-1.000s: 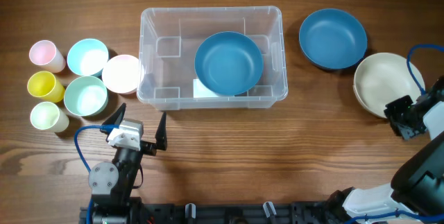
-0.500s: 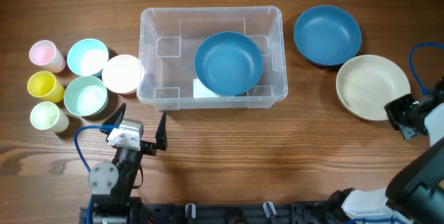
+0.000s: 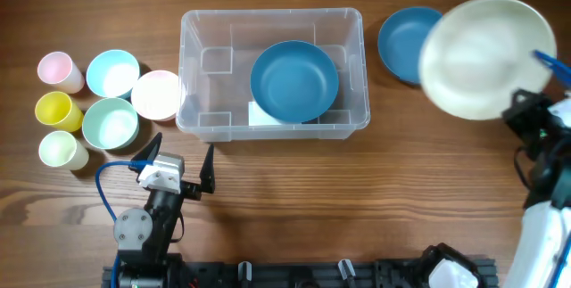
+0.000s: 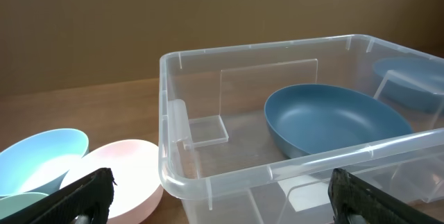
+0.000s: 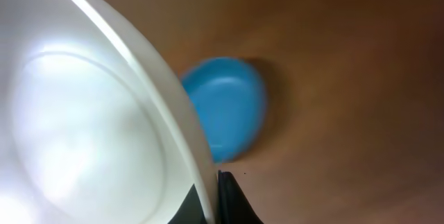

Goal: Pack container
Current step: 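Lift the cream bowl and place it into the container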

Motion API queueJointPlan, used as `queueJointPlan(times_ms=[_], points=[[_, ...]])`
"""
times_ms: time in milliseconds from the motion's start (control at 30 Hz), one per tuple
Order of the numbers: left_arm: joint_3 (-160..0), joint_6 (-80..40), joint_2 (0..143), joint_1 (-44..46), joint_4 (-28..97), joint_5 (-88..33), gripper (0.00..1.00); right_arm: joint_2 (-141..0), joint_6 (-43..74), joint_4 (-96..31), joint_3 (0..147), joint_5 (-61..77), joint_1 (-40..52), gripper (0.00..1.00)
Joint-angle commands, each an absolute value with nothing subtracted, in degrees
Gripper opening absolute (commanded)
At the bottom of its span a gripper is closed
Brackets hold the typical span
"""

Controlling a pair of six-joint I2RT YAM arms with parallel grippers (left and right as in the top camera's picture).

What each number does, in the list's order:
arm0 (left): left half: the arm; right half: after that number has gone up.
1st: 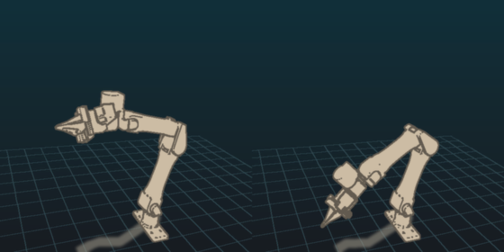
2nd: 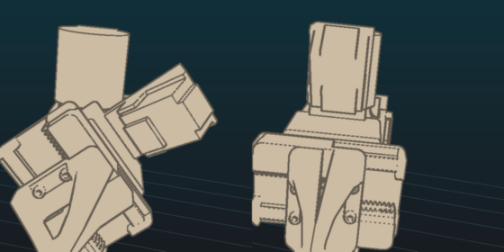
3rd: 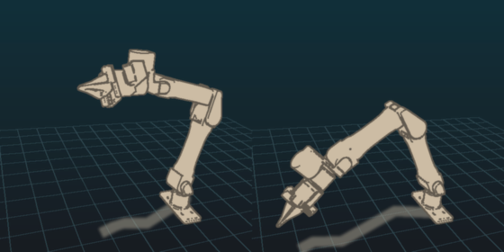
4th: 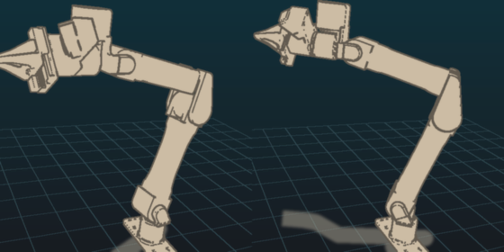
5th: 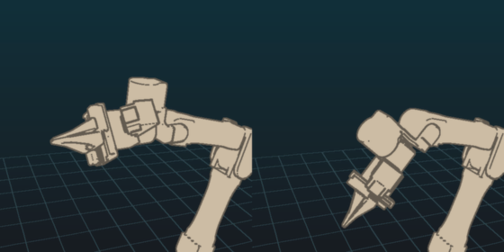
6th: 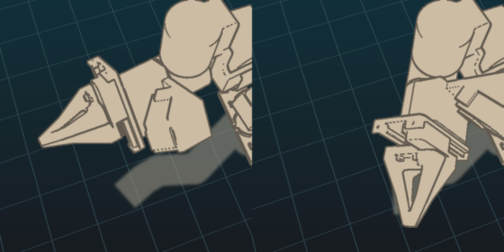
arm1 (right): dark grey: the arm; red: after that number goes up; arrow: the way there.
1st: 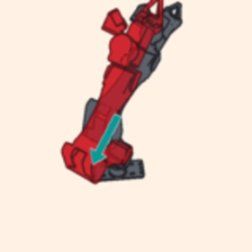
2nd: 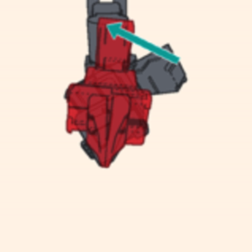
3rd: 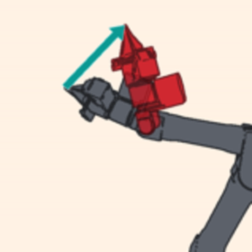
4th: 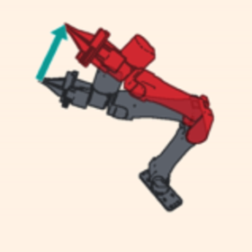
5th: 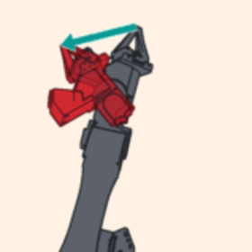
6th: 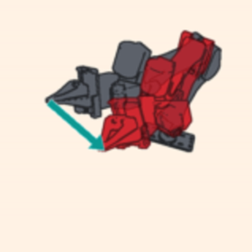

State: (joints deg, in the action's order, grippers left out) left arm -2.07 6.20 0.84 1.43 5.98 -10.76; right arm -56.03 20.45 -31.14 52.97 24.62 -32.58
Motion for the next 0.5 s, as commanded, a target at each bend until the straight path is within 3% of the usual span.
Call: queueJointPlan(times_ms=[0,267,467], points=[[-1.5,6.9,0.5,1.1,5.8,-10.9,1.0,-52.7,19.8,-26.8,56.1,28.7,-20.7,0.04],[-1.5,6.9,0.5,1.1,5.8,-10.9,1.0,-65.7,18.2,-22.2,66.6,10.0,12.2,0.04],[-1.5,6.9,0.5,1.1,5.8,-10.9,1.0,-82.9,15.2,-30.3,79.6,-6.0,21.4,0.04]])
